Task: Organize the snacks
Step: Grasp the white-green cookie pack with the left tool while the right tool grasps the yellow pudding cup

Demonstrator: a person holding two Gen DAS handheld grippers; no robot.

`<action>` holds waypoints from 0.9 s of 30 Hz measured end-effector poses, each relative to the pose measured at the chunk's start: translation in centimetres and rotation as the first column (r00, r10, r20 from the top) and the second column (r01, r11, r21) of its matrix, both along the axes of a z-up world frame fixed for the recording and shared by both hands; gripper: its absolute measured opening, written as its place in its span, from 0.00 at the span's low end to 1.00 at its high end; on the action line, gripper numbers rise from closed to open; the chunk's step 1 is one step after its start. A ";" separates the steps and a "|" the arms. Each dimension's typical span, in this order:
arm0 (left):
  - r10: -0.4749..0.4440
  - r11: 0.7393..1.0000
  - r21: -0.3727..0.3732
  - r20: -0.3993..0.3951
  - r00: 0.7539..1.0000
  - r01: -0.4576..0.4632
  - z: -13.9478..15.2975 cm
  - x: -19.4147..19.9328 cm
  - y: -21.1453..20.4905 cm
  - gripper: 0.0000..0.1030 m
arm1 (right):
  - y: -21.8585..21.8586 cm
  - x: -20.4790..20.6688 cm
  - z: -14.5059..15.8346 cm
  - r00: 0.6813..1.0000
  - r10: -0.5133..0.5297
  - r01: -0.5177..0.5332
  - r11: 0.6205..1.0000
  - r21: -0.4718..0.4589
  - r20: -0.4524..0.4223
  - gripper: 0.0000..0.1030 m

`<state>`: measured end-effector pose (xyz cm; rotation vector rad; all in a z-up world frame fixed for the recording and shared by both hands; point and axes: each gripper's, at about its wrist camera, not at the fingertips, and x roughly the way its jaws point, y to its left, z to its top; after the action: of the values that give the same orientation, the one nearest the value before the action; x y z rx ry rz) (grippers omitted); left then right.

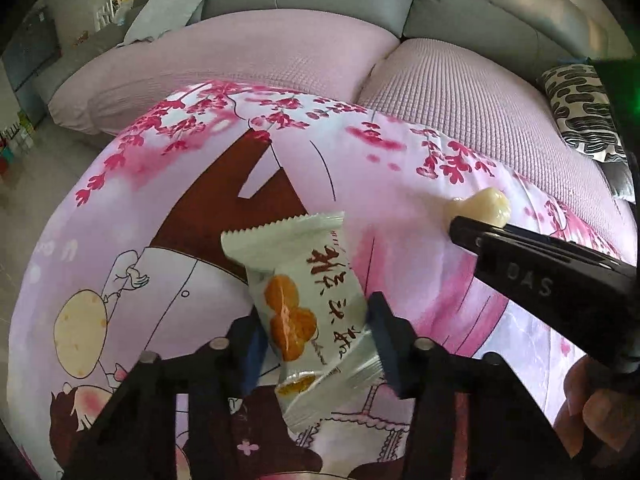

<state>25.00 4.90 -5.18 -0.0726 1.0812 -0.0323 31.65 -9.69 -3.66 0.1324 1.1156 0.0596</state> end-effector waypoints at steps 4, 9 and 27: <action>0.024 0.998 -0.056 0.006 1.000 -0.024 0.4 -0.5 0.7 0.20 | -0.4 -1.7 0.7 1.000 -0.003 0.003 1.000 0.010 0.015 0.38; 0.030 0.994 -0.103 -0.003 1.000 -0.030 0.7 -1.7 0.8 0.20 | -1.4 -5.6 2.2 0.999 -0.024 0.022 0.998 0.052 0.044 0.15; 0.061 0.989 -0.135 -0.007 0.998 -0.061 1.7 -3.4 2.3 0.20 | -1.0 -3.8 0.7 0.998 -0.057 0.057 0.998 -0.012 0.019 0.60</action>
<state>21.64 7.20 -3.50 -0.2282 1.0785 -0.0503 27.87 -10.66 -2.93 0.1521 1.0931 0.0033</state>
